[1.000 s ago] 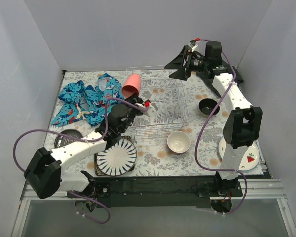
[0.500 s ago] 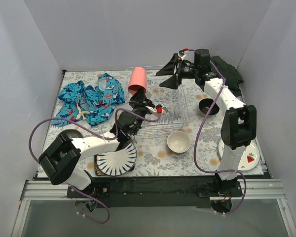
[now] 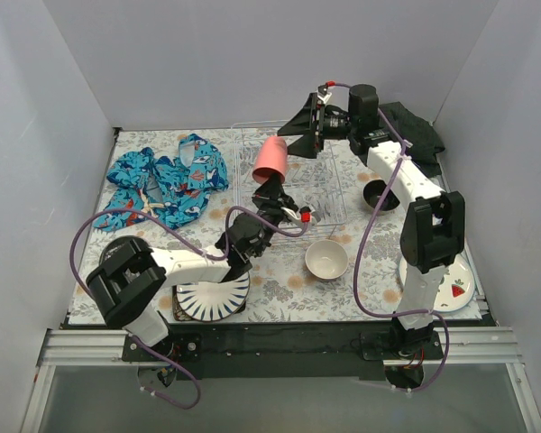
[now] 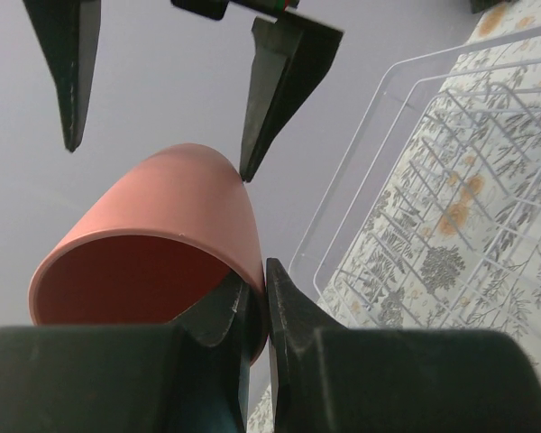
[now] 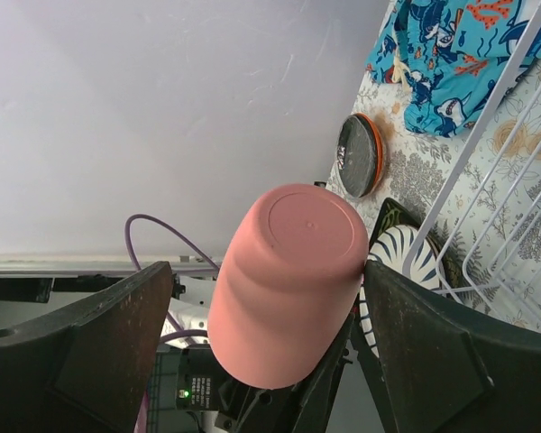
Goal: Load the mixed dishes into the dish rack
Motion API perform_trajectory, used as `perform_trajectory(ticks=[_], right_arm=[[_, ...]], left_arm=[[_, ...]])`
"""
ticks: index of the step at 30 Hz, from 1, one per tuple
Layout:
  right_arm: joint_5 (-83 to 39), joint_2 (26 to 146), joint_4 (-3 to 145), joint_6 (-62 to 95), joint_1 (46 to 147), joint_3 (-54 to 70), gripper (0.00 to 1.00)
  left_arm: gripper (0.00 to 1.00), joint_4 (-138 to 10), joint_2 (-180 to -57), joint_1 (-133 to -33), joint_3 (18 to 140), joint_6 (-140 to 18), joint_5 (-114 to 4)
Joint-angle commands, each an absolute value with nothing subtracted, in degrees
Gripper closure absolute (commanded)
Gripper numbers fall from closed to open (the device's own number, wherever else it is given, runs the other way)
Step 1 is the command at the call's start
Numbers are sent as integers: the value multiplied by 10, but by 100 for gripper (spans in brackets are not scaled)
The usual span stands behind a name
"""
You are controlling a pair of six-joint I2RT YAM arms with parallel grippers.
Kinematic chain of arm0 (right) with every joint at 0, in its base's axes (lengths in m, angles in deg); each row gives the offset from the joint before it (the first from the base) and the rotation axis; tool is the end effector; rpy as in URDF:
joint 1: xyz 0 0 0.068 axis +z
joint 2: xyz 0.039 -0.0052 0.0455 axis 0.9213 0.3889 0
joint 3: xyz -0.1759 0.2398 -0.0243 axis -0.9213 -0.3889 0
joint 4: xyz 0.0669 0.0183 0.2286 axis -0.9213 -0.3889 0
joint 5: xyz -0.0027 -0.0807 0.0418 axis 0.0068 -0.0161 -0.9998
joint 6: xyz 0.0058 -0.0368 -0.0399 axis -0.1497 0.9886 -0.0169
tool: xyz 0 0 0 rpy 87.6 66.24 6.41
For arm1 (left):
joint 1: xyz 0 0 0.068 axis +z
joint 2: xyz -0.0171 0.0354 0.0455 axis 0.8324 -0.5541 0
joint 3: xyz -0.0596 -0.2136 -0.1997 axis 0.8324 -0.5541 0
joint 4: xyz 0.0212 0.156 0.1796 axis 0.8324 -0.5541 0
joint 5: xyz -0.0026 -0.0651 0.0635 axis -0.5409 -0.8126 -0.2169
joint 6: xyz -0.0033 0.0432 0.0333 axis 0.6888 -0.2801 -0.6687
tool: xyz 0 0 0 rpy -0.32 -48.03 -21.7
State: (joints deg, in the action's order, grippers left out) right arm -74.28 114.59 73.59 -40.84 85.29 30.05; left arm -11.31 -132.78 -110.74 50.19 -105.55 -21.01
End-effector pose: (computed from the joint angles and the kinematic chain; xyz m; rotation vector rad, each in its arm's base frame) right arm 0.4058 0.1666 0.3834 -0.1022 2.0961 1.8652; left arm 0.1986 -0.2499 0.3027 0.6893 1.2591 0.0093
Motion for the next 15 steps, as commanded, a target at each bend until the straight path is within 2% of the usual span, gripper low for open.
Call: perform_trajectory(ticks=[1, 15], right_arm=[[-748, 1154, 744, -403, 858, 325, 6], [-737, 1162, 716, -370, 866, 325, 18]], left_arm=[[100, -75, -1332, -1120, 513, -1062, -228], [100, -69, -1348, -1122, 521, -1075, -241]])
